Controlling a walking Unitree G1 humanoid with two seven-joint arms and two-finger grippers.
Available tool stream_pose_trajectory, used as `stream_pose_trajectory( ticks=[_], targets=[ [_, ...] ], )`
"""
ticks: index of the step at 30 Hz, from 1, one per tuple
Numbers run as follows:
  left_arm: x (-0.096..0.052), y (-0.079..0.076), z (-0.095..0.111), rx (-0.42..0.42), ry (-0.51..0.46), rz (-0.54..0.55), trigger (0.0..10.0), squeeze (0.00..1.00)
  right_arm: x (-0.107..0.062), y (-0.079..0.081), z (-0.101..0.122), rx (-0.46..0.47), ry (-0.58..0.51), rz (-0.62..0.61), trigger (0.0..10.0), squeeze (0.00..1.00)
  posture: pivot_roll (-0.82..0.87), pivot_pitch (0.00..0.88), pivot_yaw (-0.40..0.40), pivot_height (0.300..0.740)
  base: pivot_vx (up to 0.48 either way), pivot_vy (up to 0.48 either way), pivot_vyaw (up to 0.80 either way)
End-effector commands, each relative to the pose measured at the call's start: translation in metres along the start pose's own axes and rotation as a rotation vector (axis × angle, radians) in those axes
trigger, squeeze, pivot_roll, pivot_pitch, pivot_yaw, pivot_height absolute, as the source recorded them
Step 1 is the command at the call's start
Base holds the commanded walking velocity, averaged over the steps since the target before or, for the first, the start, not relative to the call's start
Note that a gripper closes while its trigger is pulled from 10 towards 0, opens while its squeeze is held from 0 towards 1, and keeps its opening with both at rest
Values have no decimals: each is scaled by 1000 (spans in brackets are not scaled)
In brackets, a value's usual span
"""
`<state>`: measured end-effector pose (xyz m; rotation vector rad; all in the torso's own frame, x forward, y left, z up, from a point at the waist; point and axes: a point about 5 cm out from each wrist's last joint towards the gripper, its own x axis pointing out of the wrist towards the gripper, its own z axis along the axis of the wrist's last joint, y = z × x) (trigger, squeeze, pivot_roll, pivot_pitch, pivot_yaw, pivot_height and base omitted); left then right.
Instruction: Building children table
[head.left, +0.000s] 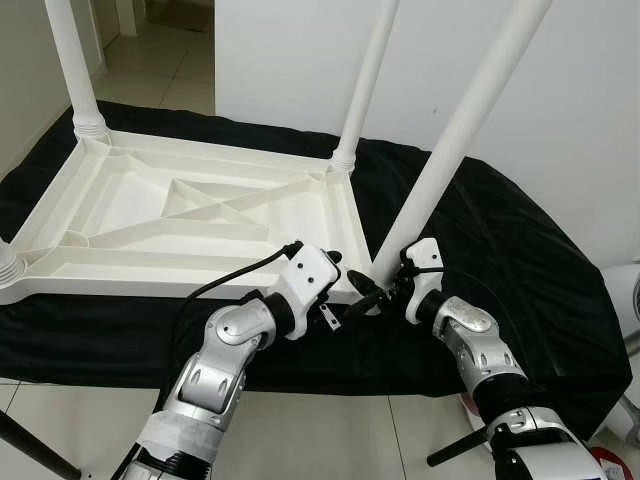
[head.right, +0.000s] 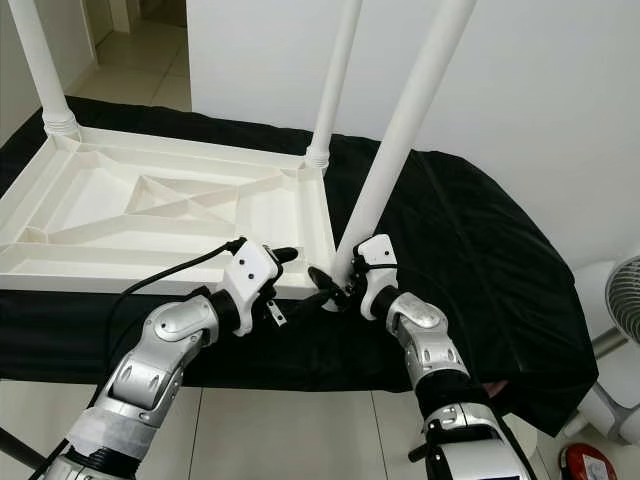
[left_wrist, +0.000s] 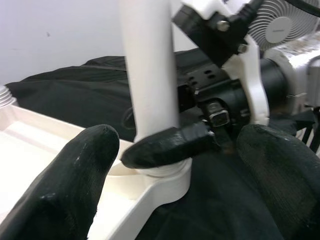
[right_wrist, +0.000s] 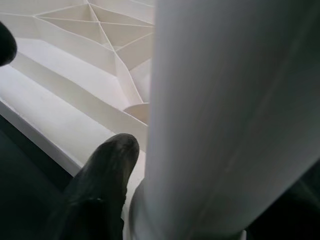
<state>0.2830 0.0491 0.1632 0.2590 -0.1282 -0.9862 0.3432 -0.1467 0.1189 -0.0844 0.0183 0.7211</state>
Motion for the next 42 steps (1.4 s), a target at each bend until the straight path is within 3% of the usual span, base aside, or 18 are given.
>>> stream_pose_trajectory(
  ticks=[1, 12, 13, 14, 15, 20, 26, 27, 34, 38, 40, 42],
  targets=[
    [5, -3, 2, 3, 0, 4, 10000, 0, 3, 6, -7, -1, 41, 56, 0, 0, 57, 0, -181, 740, 0, 0, 0],
    [5, -12, -3, 2, 7, 3, 10000, 0, 2, 14, -21, 33, 52, 96, 0, 0, 63, 0, -177, 740, 0, 0, 0],
    [4, -14, -4, 0, 10, 1, 10000, 0, 2, 14, -22, 44, 47, 84, 2706, 0, 60, 0, -168, 740, 0, 0, 0],
    [4, -14, -4, 0, 10, 1, 10000, 0, 2, 14, -22, 44, 47, 84, 2706, 0, 60, 0, -168, 740, 0, 0, 0],
    [3, -15, -4, -6, 11, -4, 10000, 0, 2, 15, -22, 53, 36, 75, 10000, 0, 59, 0, -164, 740, 0, 0, 0],
    [2, -17, -5, -13, 18, -21, 10000, 0, -1, 14, -24, 79, 25, 14, 10000, 0, 55, 0, -145, 740, 0, 0, 0],
    [2, -15, -5, -13, 19, -29, 10000, 0, -5, 10, -31, 82, 62, -191, 10000, 0, 34, 0, -134, 740, 0, 0, 0],
    [3, -15, -5, -14, 16, -29, 10000, 0, -7, 8, -34, 94, 81, -295, 10000, 0, 26, 0, -133, 740, 0, 0, 0],
    [5, -16, -4, -15, 10, -33, 10000, 0, -8, 10, -36, 154, 93, -445, 10000, 0, 16, 0, -136, 740, 0, 0, 0],
    [7, -17, -4, -14, 3, -33, 10000, 0, -9, 30, -37, 210, 111, -631, 10000, 0, 13, 0, -149, 740, 0, 0, 0],
    [7, -17, -4, -14, 3, -33, 10000, 0, -9, 30, -37, 210, 111, -631, 10000, 0, 13, 0, -149, 740, 0, 0, 0],
    [8, -14, -3, -8, -1, -17, 10000, 0, -7, 48, -32, 215, 109, -667, 10000, 0, 12, 0, -167, 740, 0, 0, 0]
  ],
)
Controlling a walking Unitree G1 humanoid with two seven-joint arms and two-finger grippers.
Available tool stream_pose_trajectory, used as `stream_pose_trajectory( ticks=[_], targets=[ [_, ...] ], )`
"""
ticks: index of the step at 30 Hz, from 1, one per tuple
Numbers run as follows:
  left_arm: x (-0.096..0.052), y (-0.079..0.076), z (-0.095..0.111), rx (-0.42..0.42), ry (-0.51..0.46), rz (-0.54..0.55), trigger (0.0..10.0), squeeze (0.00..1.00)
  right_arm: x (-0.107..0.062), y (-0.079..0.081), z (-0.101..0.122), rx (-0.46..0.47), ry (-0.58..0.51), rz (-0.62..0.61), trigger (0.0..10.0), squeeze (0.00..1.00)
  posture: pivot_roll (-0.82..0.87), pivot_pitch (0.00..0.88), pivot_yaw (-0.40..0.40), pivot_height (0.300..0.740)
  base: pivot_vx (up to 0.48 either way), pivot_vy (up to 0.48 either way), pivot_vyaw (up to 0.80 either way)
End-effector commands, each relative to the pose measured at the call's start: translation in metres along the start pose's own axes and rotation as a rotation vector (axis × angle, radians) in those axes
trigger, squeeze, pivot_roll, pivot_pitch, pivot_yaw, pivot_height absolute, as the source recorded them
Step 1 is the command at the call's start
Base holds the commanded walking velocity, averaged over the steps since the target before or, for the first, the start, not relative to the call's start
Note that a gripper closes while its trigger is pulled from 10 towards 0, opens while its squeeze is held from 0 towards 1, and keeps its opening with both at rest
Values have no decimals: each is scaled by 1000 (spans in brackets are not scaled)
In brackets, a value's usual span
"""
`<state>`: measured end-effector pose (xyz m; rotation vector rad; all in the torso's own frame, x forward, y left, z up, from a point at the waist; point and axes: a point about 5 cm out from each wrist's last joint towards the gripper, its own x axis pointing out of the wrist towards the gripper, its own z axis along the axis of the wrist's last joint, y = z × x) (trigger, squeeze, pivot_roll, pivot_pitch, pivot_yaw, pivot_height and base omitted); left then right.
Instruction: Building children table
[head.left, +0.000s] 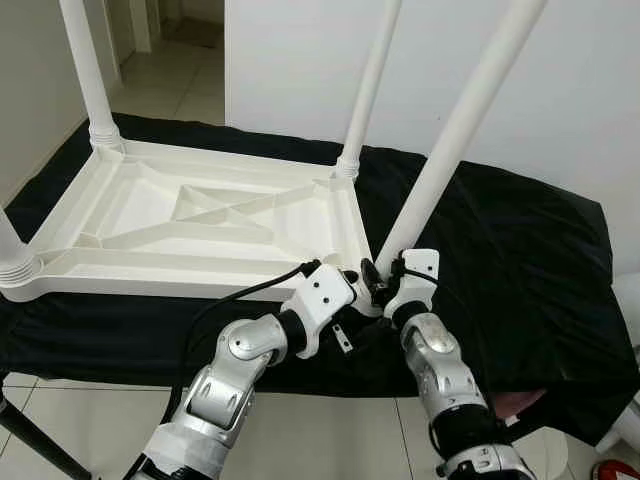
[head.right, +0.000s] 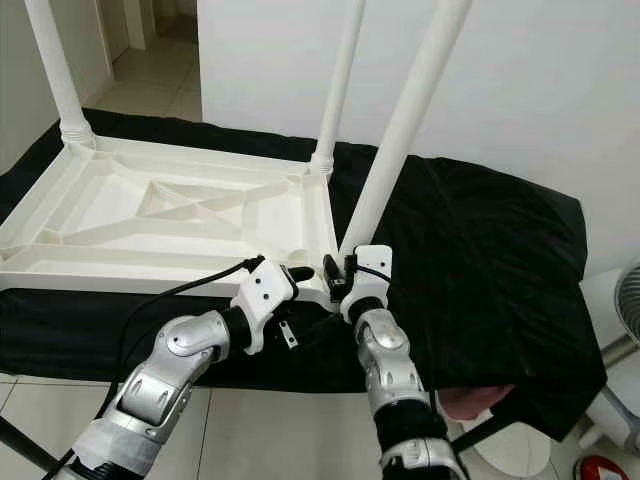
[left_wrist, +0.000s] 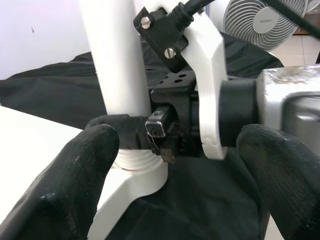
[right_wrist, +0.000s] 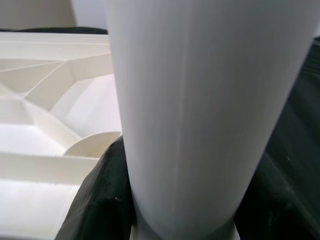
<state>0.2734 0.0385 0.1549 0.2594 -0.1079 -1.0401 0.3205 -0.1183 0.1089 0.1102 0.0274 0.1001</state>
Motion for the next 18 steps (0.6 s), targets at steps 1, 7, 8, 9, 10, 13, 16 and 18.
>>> stream_pose_trajectory(
  ticks=[1, 7, 8, 9, 10, 13, 16, 18],
  targets=[
    [4, 2, 1, 2, -11, 38, 10000, 0, -13, -1, -25, -26, 135, -64, 10000, 0, 12, 0, -167, 740, 0, 0, 0],
    [1, 13, 1, 11, -4, 73, 10000, 0, -17, -2, -22, -48, 132, -68, 10000, 0, 11, 0, -169, 740, 0, 0, 0],
    [1, 15, 1, 14, -3, 76, 10000, 0, -18, -4, -21, -44, 134, -63, 10000, 0, 12, 0, -173, 740, 0, 0, 0],
    [0, 16, 1, 17, -2, 77, 10000, 0, -18, -4, -20, -43, 134, -63, 10000, 0, 12, 0, -174, 740, 0, 0, 0],
    [0, 16, 0, 20, 0, 76, 10000, 0, -19, -4, -19, -37, 131, -55, 10000, 310, 12, 0, -174, 740, 0, 0, 0],
    [-1, 15, 0, 22, 2, 74, 10000, 0, -22, -1, -17, -32, 135, -63, 10000, 1000, 12, 0, -174, 740, 0, 0, 0],
    [-1, 14, 0, 23, 2, 70, 10000, 0, -24, 1, -13, -36, 116, -40, 10000, 1000, 15, 0, -173, 740, 0, 0, 0],
    [-2, 13, -1, 26, 5, 61, 10000, 0, -24, -1, -9, -47, 96, -23, 10000, 1000, 16, 0, -170, 740, 0, 0, 0]
  ],
)
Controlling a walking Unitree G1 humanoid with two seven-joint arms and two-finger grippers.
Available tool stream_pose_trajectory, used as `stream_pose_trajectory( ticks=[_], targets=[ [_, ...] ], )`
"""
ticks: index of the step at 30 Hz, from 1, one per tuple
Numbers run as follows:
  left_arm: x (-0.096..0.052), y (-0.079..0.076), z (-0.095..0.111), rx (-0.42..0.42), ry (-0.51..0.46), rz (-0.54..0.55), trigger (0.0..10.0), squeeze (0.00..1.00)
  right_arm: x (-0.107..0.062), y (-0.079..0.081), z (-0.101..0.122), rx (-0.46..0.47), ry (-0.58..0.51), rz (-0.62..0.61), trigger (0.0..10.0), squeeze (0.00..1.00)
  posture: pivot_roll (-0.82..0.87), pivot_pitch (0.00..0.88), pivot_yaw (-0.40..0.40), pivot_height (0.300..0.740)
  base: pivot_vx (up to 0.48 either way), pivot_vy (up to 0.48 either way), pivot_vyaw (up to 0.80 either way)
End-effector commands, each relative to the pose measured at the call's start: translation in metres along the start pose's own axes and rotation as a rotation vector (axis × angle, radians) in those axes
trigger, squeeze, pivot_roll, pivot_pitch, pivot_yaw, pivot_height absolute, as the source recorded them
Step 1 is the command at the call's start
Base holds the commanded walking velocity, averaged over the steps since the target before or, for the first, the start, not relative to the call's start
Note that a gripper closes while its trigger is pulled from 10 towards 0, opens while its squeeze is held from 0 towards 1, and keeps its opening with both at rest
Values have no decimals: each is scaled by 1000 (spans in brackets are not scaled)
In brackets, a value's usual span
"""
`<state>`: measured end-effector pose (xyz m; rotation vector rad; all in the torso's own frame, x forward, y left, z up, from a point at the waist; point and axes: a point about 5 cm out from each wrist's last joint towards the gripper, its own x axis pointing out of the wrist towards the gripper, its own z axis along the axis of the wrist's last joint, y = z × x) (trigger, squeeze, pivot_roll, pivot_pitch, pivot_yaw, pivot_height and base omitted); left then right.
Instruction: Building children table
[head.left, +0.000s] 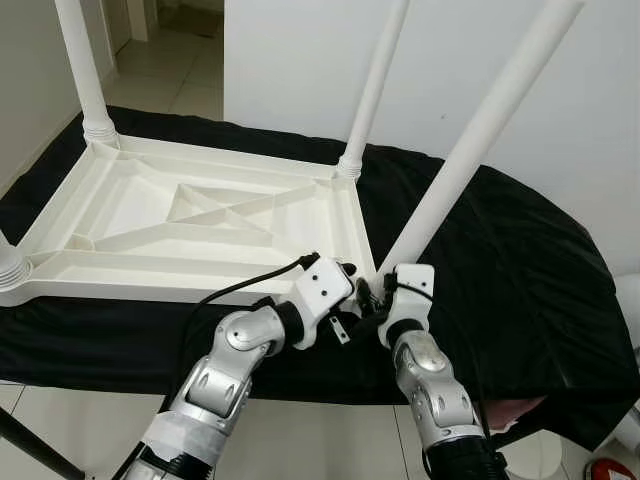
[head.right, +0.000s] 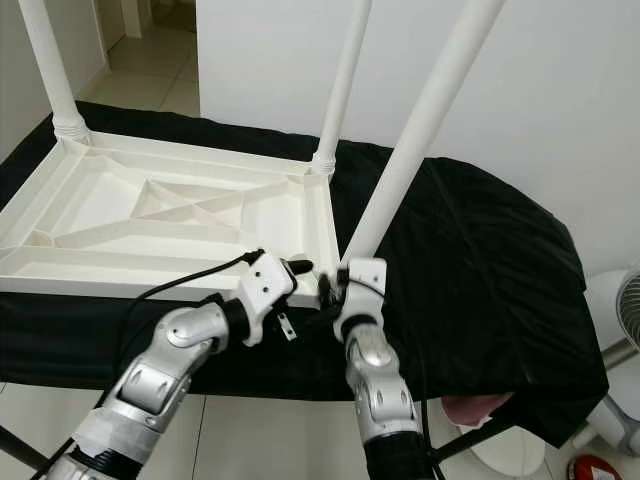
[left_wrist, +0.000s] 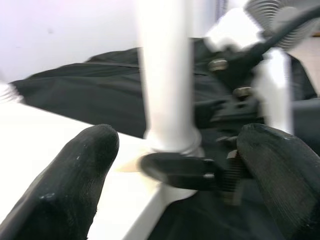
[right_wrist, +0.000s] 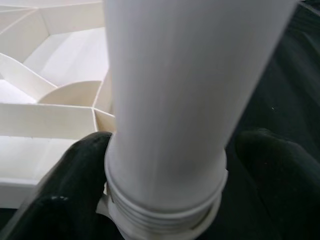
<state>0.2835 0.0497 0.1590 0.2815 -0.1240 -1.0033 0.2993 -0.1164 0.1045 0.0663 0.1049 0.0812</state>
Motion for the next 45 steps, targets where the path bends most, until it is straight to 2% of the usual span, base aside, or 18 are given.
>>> stream_pose_trajectory(
  ticks=[1, 5, 6, 9, 10, 16, 19, 21, 26, 32, 33, 36, 37, 38, 45],
  targets=[
    [1, -2, -1, 2, 6, 16, 10000, 0, -3, -6, -1, -7, 2, 12, 10000, 1000, 16, 0, -169, 740, 0, 0, 0],
    [0, -3, -2, 4, 8, 7, 10000, 0, -3, -10, 1, -16, -6, 27, 10000, 1000, 16, 0, -169, 740, 0, 0, 0],
    [-5, -5, -2, -7, 11, -24, 10000, 0, -2, -19, 5, -40, -26, 76, 10000, 0, 19, 0, -166, 740, 0, 0, 0],
    [-8, -6, -2, -11, 15, -39, 10000, 0, -1, -24, 8, -49, -35, 105, 10000, 0, 20, 0, -166, 740, 0, 0, 0],
    [-12, -9, -5, -18, 29, -69, 10000, 0, 1, -33, 14, -66, -52, 155, 10000, 0, 19, 0, -163, 740, 0, 0, 0],
    [-16, -15, -8, -27, 50, -107, 10000, 0, 4, -44, 24, -111, -85, 229, 10000, 0, 18, 0, -163, 740, 0, 0, 0],
    [-18, -20, -7, -36, 49, -125, 10000, 0, 8, -52, 28, -156, -98, 347, 10000, 0, 19, 0, -162, 740, 0, 0, 0],
    [-18, -21, -7, -38, 50, -128, 10000, 0, 10, -52, 26, -181, -93, 418, 10000, 0, 21, 0, -160, 740, 0, 0, 0],
    [-18, -21, -5, -45, 49, -126, 10000, 0, 17, -48, 22, -174, -78, 529, 10000, 0, 25, 0, -154, 740, 0, 0, 0],
    [-18, -23, -4, -47, 47, -125, 10000, 0, 23, -39, 19, -142, -71, 595, 10000, 0, 30, 0, -151, 740, 0, 0, 0],
    [-17, -24, -3, -48, 46, -125, 10000, 0, 26, -37, 18, -139, -66, 606, 7647, 0, 30, 0, -151, 740, 0, 0, 0],
    [-16, -24, -3, -49, 45, -126, 10000, 0, 28, -35, 17, -138, -63, 612, 7647, 0, 30, 0, -151, 740, 0, 0, 0],
    [-15, -25, -2, -48, 43, -124, 10000, 0, 30, -33, 16, -137, -57, 625, 2627, 0, 40, 0, -160, 740, 0, 0, 0],
    [-14, -24, -1, -46, 40, -121, 10000, 0, 31, -32, 15, -134, -49, 648, 0, 0, 46, 0, -164, 740, 0, 0, 0],
    [-13, -23, 1, -45, 34, -116, 10000, 0, 34, -32, 10, -142, -22, 685, 0, 0, 47, 0, -166, 740, 0, 0, 0]
  ],
)
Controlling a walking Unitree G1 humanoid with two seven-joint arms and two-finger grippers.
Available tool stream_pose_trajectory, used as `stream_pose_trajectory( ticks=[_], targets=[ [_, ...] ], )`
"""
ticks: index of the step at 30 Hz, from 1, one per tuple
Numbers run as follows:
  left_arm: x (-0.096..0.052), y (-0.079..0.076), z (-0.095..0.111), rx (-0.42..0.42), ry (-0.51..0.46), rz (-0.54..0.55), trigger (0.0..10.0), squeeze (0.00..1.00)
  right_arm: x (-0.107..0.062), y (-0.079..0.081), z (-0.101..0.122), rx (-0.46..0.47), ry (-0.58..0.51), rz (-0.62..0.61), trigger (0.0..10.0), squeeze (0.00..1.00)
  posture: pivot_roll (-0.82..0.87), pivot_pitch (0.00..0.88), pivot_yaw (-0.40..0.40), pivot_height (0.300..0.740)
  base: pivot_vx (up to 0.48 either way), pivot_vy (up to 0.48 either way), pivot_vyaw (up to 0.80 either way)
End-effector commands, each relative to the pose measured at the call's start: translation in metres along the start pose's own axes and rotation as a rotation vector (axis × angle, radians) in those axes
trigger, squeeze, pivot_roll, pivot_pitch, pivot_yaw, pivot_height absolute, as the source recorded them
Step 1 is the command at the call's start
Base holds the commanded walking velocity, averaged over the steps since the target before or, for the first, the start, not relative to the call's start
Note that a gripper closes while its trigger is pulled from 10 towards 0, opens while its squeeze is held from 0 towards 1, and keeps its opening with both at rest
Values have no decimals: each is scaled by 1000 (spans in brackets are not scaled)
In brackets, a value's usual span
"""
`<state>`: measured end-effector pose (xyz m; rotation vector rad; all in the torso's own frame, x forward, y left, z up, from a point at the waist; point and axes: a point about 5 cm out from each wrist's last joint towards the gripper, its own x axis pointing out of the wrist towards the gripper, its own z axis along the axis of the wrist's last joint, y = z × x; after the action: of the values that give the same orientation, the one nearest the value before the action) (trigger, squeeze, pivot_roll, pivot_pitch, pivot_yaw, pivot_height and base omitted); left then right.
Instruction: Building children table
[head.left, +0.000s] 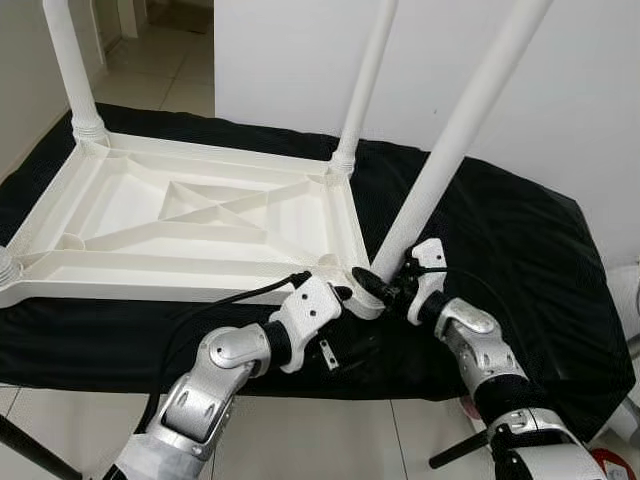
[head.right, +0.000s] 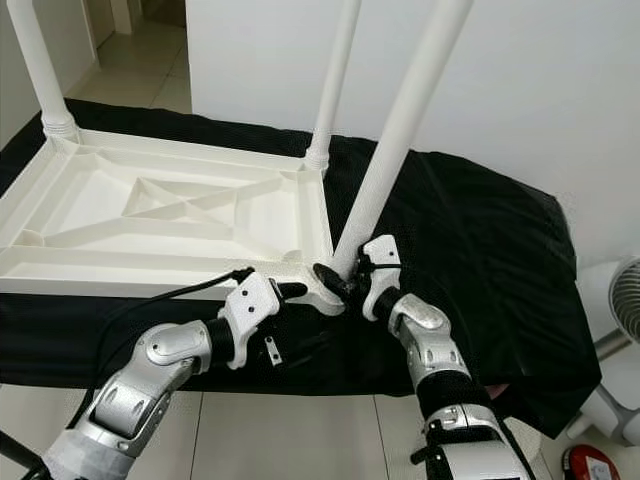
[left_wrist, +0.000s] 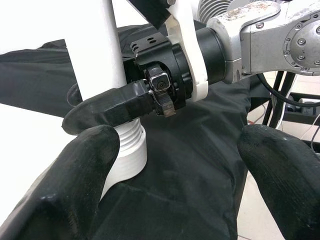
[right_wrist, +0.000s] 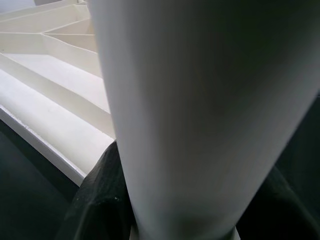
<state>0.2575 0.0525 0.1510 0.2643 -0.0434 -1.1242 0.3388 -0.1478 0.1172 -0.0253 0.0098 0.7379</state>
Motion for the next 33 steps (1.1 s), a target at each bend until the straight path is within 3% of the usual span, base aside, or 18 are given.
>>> stream_pose_trajectory(
  ticks=[1, 8, 9, 13, 18, 21, 22, 23, 28, 31, 33],
  targets=[
    [3, -1, 4, 7, -6, 11, 10000, 0, 0, 3, -8, -1, 42, 34, 0, 0, 47, 0, -166, 740, 0, 0, 0],
    [4, -1, 5, 8, -10, 9, 10000, 0, -5, 6, -15, 6, 54, 50, 0, 0, 43, 0, -165, 740, 0, 0, 0],
    [6, -1, 6, 7, -15, 4, 10000, 0, -6, 10, -19, 30, 40, 26, 10000, 0, 36, 0, -162, 740, 0, 0, 0],
    [7, -2, 7, 8, -19, 0, 10000, 0, -7, 12, -20, 35, 36, -12, 10000, 0, 36, 0, -162, 740, 0, 0, 0],
    [8, -2, 7, 4, -21, -3, 10000, 0, -2, 11, -21, 41, 97, -240, 10000, 0, 24, 0, -156, 740, 0, 0, 0],
    [9, -2, 7, 1, -22, -3, 10000, 0, 0, 13, -20, 57, 96, -270, 10000, 0, 24, 0, -156, 740, 0, 0, 0],
    [9, -2, 7, 1, -23, -6, 10000, 0, 2, 14, -19, 117, 90, -361, 10000, 0, 22, 0, -153, 740, 0, 0, 0],
    [9, -2, 7, 1, -23, -6, 10000, 0, 2, 14, -19, 117, 90, -361, 10000, 0, 22, 0, -153, 740, 0, 0, 0],
    [9, -2, 7, 0, -21, -9, 10000, 0, 1, 27, -11, 131, 56, -586, 10000, 0, 19, 0, -153, 740, 0, 0, 0],
    [9, -2, 7, 0, -21, -9, 10000, 0, 1, 29, -10, 128, 57, -621, 10000, 0, 19, 0, -153, 740, 0, 0, 0],
    [9, -3, 7, -2, -22, -9, 10000, 0, 4, 45, -8, 140, 50, -676, 10000, 0, 19, 0, -152, 740, 0, 0, 0]
  ],
)
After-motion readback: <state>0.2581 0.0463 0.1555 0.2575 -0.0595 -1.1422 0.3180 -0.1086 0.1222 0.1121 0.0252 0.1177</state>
